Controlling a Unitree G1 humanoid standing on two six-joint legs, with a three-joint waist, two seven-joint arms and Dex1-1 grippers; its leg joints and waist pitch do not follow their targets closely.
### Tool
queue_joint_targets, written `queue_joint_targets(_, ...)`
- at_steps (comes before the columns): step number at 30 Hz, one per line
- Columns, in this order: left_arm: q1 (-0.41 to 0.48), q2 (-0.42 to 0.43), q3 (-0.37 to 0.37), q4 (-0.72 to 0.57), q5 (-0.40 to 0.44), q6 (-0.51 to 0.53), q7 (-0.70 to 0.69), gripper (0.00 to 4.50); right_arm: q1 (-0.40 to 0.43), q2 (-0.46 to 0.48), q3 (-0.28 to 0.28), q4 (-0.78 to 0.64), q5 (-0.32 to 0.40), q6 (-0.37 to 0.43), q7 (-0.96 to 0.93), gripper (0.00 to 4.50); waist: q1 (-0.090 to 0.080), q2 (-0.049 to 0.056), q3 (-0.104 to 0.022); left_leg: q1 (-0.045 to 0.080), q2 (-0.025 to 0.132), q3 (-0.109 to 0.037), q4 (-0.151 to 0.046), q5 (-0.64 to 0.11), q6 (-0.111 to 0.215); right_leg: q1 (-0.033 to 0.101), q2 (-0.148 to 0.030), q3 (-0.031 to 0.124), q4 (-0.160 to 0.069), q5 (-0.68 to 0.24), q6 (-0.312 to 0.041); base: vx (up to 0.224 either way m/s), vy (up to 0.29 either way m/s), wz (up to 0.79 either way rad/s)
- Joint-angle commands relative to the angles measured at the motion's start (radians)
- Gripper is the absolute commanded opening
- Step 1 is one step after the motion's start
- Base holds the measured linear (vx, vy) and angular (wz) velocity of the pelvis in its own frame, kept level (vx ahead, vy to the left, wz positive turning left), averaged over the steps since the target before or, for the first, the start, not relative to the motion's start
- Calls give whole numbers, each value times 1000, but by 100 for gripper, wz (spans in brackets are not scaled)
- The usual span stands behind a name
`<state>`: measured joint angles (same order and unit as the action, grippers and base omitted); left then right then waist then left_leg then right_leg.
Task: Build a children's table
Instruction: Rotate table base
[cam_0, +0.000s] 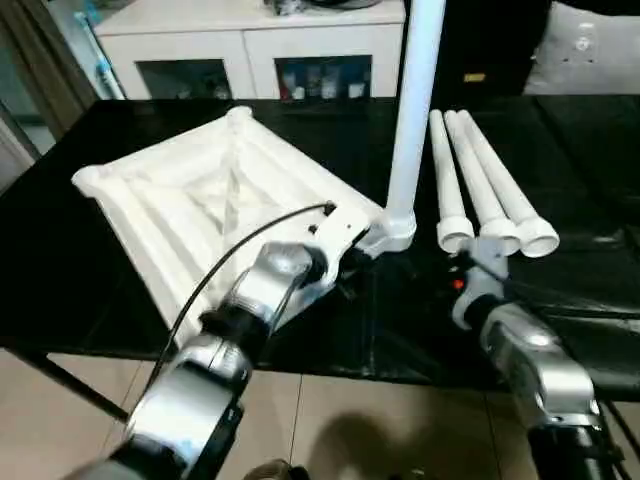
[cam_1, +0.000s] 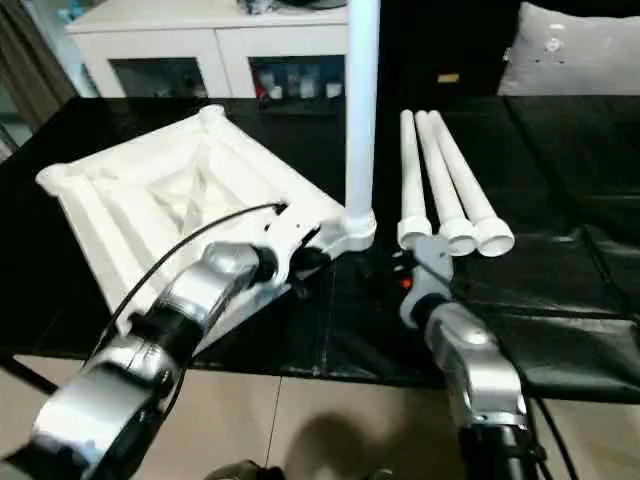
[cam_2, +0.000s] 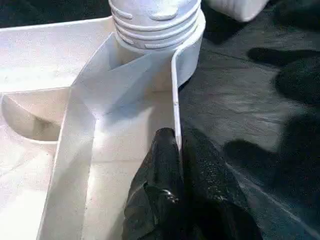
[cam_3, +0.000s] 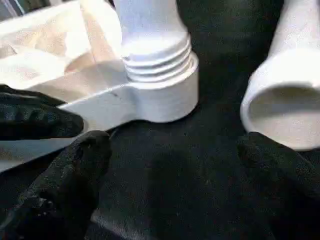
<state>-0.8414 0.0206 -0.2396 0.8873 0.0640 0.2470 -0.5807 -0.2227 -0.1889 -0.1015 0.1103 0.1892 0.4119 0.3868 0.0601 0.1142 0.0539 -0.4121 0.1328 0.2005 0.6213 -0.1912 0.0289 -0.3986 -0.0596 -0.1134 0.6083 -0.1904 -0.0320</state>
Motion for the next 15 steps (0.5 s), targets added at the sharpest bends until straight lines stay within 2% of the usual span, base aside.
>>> queue_joint_targets(1,-66,-3,35,16,-5,-80,19,0,10,3,-12,-29,11,12,-11,445,1,-32,-80,24,105,-67,-62,-122,128,58,-128,70,-93,-146,-129,0,0,0)
queue_joint_targets(2,-79,-8,45,39,-11,-95,25,27,10,4,-17,-35,16,19,-16,449,5,-26,-84,25,107,-69,-61,-107,130,58,-130,71,-87,-135,-134,0,0,0)
queue_joint_targets(3,-96,-12,54,68,-17,-109,25,27,9,2,-20,-39,18,22,-15,449,3,-31,-84,24,109,-68,-60,-95,141,57,-129,70,-85,-108,-142,0,0,0)
queue_joint_targets(4,-113,-16,61,97,-20,-128,30,43,9,-1,-21,-44,21,28,-15,450,3,-30,-85,23,109,-69,-60,-91,145,57,-130,71,-82,-97,-146,0,0,0)
queue_joint_targets(5,-127,-20,70,120,-25,-141,41,57,8,-3,-23,-48,20,33,-21,450,5,-22,-88,24,108,-69,-56,-78,152,57,-132,70,-79,-75,-151,0,0,0)
queue_joint_targets(7,-138,-24,82,137,-33,-146,46,74,8,-5,-20,-52,19,33,-20,450,6,-25,-89,22,114,-71,-57,-66,165,55,-132,70,-73,-31,-163,0,0,0)
queue_joint_targets(8,-167,-33,111,181,-60,-160,43,74,18,-5,-10,-75,15,38,-25,450,6,-17,-88,23,113,-70,-55,-70,167,53,-132,69,-73,-23,-170,0,0,0)
queue_joint_targets(9,-167,-33,111,181,-60,-160,43,87,18,-5,-10,-75,15,38,-25,450,7,-22,-86,24,115,-70,-58,-88,163,55,-133,69,-73,-32,-172,0,0,0)
queue_joint_targets(11,-175,-32,116,193,-63,-173,46,106,24,0,-8,-90,21,38,-25,450,7,-19,-82,23,113,-69,-60,-109,157,55,-135,69,-79,-58,-171,0,0,0)
queue_joint_targets(13,-184,-29,119,212,-61,-190,46,110,27,6,-11,-101,27,40,-31,450,4,-23,-81,22,103,-65,-57,-126,145,58,-133,68,-87,-113,-159,0,0,0)
queue_joint_targets(15,-180,-21,122,206,-60,-200,48,134,31,7,-1,-114,32,38,-18,450,2,-23,-81,20,104,-68,-59,-128,139,61,-131,65,-91,-158,-139,0,0,0)
